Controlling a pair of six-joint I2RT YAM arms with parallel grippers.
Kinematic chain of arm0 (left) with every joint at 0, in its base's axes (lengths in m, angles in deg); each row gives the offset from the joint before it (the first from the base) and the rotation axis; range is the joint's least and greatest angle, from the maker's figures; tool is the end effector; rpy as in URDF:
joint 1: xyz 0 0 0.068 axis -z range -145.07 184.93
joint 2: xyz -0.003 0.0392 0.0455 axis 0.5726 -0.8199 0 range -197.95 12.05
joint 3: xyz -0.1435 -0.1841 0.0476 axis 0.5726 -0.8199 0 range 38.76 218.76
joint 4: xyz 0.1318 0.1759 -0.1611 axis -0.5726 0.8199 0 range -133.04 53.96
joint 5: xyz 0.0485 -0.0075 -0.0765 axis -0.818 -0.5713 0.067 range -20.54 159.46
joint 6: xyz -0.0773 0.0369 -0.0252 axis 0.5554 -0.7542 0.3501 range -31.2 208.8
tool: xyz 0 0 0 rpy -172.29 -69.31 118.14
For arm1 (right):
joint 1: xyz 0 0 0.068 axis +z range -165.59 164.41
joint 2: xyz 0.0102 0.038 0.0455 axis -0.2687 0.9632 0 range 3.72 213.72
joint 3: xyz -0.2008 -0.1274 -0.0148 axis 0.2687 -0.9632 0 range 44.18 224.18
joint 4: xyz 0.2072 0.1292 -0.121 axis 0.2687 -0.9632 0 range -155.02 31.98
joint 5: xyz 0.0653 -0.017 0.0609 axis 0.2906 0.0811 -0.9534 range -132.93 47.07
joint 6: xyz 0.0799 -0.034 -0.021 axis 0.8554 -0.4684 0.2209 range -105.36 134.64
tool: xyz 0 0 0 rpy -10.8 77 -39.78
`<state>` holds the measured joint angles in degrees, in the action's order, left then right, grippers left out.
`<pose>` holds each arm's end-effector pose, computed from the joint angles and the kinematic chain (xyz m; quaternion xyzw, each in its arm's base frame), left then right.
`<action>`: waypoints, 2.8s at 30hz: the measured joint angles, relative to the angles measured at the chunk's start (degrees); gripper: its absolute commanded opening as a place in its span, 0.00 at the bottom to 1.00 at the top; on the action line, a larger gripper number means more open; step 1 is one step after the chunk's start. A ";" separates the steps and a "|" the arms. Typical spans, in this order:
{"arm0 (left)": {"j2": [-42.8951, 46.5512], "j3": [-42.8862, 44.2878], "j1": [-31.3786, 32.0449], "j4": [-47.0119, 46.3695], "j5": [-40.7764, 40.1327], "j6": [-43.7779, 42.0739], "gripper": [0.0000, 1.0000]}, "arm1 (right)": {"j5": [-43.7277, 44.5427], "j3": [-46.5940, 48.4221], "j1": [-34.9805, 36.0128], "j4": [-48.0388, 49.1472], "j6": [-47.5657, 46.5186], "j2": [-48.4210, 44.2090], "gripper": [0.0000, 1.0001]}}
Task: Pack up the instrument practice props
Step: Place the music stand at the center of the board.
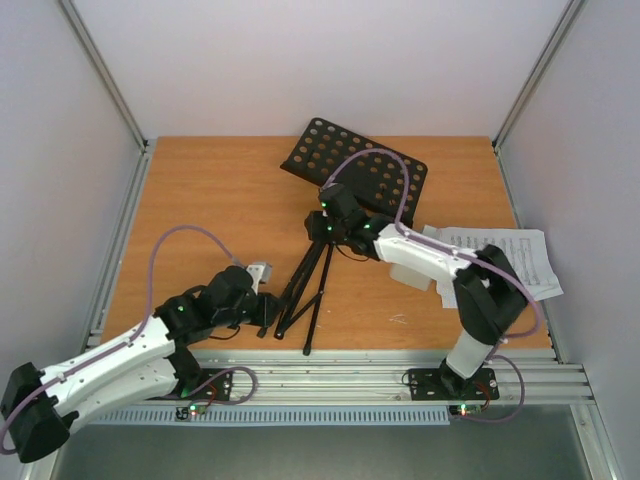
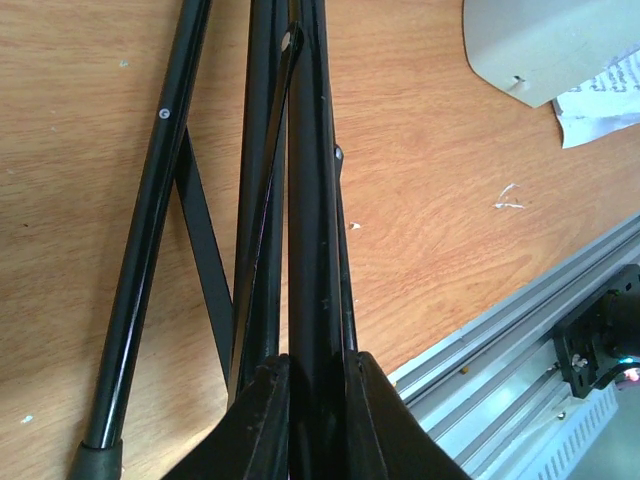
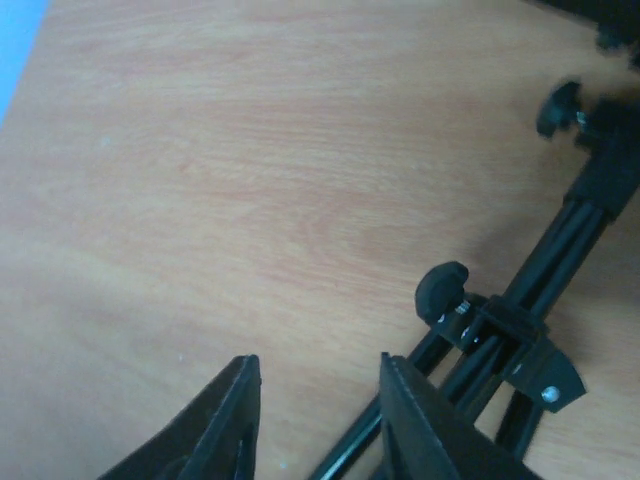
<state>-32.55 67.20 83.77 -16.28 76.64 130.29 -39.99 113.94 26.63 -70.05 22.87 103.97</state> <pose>0.1457 -0.1820 0.1557 0.0836 0.9115 -0.3233 0.2404 0.3179 0.2829 0.1556 -0.2576 0.8781 0.1503 0.3741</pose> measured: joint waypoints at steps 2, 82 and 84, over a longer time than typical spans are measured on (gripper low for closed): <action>-0.24 -0.79 0.02 -0.81 0.13 -0.15 0.00 | -1.66 -1.46 0.00 -0.26 -1.14 -4.13 0.50; -3.74 -6.51 0.02 -3.28 0.57 -8.72 0.01 | -7.96 -36.52 20.92 28.30 21.75 -6.03 0.08; -4.17 -6.60 0.02 -3.67 1.03 -8.66 0.01 | -7.96 -35.36 20.90 28.41 21.11 -4.90 0.08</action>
<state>-36.73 60.60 83.79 -19.95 77.66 121.64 -47.94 78.57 47.53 -41.64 43.98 99.07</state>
